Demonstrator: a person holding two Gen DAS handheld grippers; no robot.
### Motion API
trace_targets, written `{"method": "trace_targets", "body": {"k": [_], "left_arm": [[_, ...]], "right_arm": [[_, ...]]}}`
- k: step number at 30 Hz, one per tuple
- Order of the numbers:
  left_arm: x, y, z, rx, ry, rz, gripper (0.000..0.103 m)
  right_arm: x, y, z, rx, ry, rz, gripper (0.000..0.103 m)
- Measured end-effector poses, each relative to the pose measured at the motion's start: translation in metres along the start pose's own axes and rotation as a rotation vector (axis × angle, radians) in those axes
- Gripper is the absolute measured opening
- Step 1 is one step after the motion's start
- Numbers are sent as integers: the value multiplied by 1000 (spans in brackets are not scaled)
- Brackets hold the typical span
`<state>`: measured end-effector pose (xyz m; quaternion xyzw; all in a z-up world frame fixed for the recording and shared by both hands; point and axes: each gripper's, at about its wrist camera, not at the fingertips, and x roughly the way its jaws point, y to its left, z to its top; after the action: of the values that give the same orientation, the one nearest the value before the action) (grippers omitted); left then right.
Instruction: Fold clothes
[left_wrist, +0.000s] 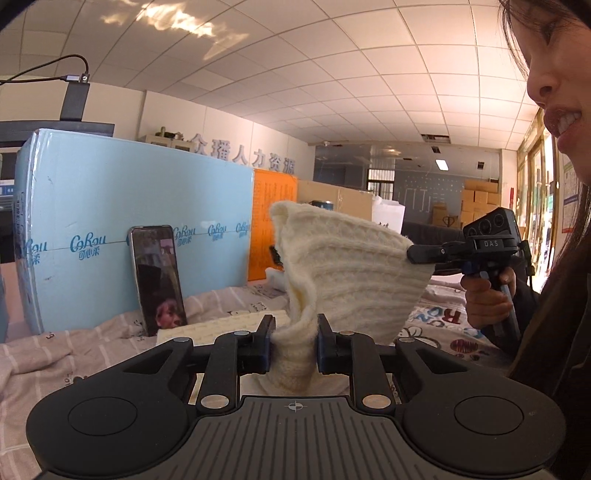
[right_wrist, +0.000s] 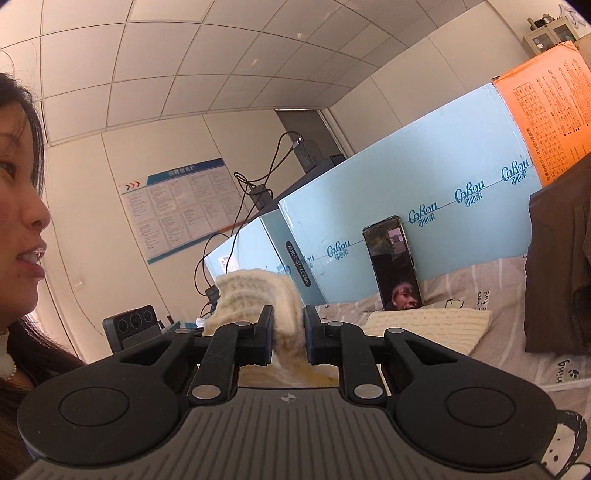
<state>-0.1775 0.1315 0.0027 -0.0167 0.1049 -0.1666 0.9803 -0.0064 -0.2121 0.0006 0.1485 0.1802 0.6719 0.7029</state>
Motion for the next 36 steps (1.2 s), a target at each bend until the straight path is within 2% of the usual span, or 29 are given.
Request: {"method": "trace_targets", "body": {"k": [10, 15, 20, 21, 22, 23, 25, 29, 32, 36], "left_arm": [[-8, -16, -18, 27, 165, 16, 22], [-17, -31, -35, 13, 215, 29, 28], [-22, -41, -41, 32, 242, 55, 28], [-23, -43, -42, 35, 246, 59, 32], [-26, -44, -43, 35, 250, 64, 40], [-30, -45, -43, 34, 255, 71, 45], [-38, -46, -43, 33, 264, 93, 60], [-59, -45, -39, 29, 260, 165, 60], [-72, -42, -31, 34, 215, 243, 67], [-65, -40, -19, 41, 156, 274, 71]], "right_arm": [[-24, 36, -31, -19, 130, -43, 17], [-29, 47, -47, -5, 211, -65, 23], [-28, 63, -59, -47, 320, -107, 25], [-28, 66, -60, -55, 335, -110, 27], [-29, 69, -60, -60, 344, -111, 32], [-31, 71, -60, -61, 346, -109, 34], [-37, 76, -57, -68, 336, -109, 48], [-52, 83, -47, -122, 283, -142, 58], [-51, 79, -39, -147, 245, -149, 69], [-31, 63, -32, -110, 230, -137, 72]]}}
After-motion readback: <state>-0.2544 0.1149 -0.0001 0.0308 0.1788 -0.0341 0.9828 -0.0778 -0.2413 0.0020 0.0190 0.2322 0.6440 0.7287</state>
